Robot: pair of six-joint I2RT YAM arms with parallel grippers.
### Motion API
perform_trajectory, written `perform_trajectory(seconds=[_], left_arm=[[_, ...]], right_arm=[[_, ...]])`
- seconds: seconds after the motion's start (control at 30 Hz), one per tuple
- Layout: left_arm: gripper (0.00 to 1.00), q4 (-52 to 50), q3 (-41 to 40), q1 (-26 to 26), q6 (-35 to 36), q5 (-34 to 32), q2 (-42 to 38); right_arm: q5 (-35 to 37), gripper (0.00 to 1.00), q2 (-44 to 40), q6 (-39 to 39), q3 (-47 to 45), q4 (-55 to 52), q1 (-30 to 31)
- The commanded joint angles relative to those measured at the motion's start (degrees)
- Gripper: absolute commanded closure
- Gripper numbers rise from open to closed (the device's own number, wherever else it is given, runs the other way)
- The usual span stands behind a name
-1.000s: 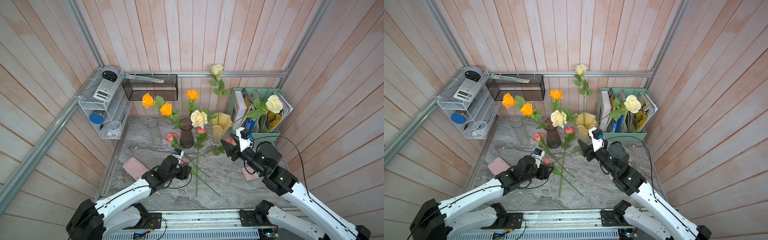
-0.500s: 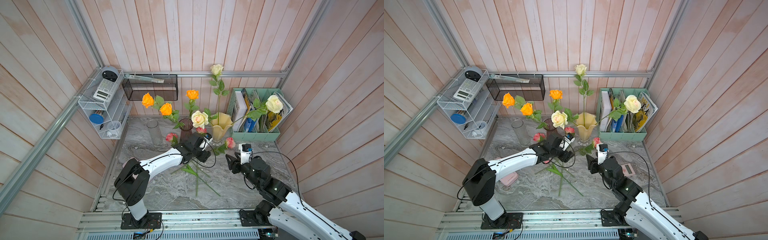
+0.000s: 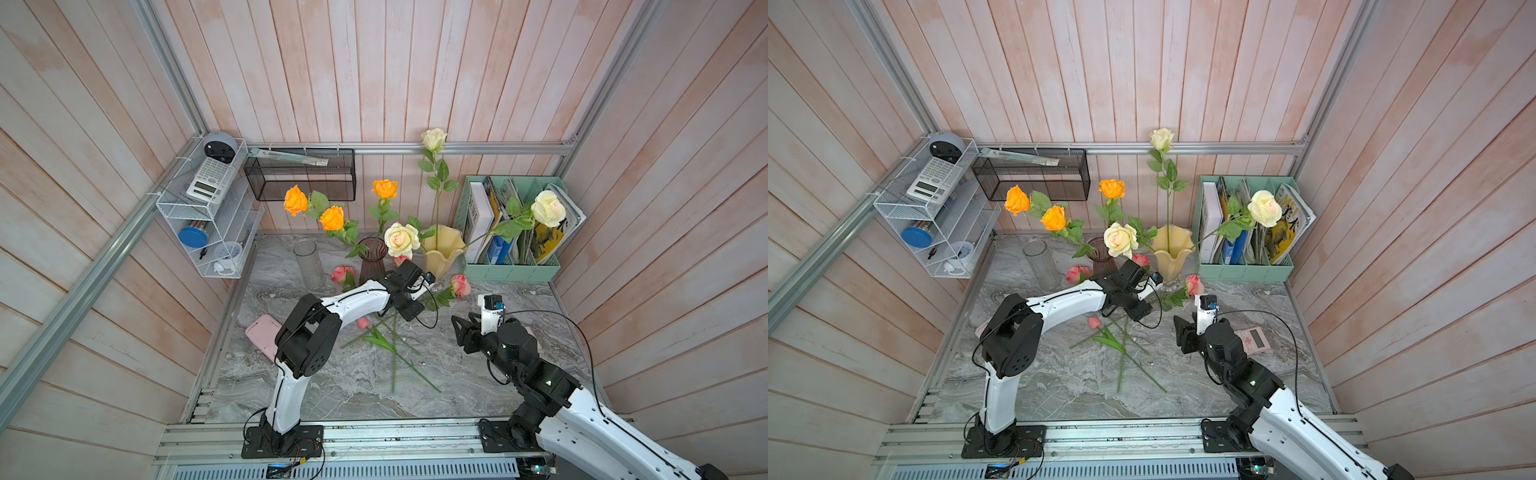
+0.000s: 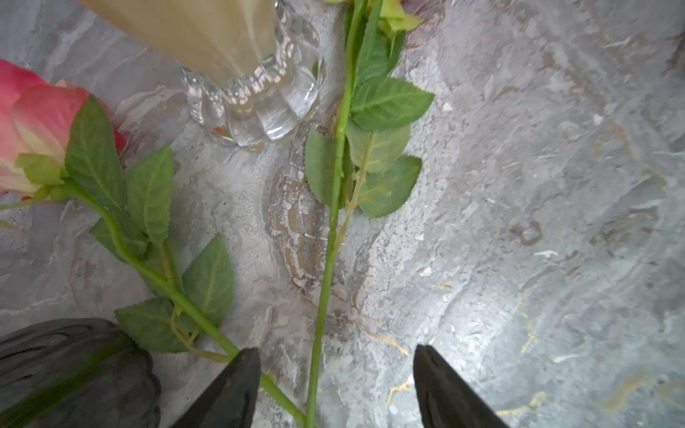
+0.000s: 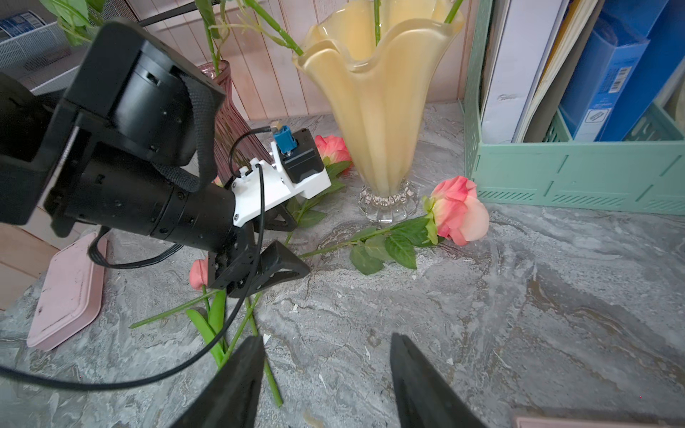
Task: Arrange the flowers in different vases according to their colors
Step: Pick up the flower at the center of the board.
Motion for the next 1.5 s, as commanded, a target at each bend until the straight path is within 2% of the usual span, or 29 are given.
perform_trajectory(seconds=[0.0, 0.63, 0.73, 1.0, 1.4, 1.47], left_arm=[[0.3, -2.4, 3.0, 0.9, 2.0, -1.7, 2.6], [0.33, -2.3, 6.5, 1.2, 1.8, -3.6, 9.7], [0.39, -1.8, 6.1, 1.1, 1.2, -2.9, 9.6], [0.45, -1.7, 4.6, 1.0, 1.0, -1.2, 9.9], [0.63, -0.3, 2.0, 1.0, 0.0, -0.5, 9.3], [0.69, -0.6, 2.1, 1.0, 0.0, -0.5, 9.4]], right_arm=[[-1.5, 0.4, -0.3, 1.2, -1.4, 0.5, -0.3], [-4.4, 0.42, -0.6, 0.5, -3.0, 1.4, -0.3], [-4.3, 0.42, -1.4, 0.4, -3.3, 1.2, -0.3], [-5.9, 0.42, -2.2, -0.9, -2.8, 0.4, -0.2], [-5.9, 0.43, -3.8, -0.2, -3.1, -1.1, -0.3], [-6.0, 0.44, -4.2, 0.0, -3.4, -1.1, -0.3]])
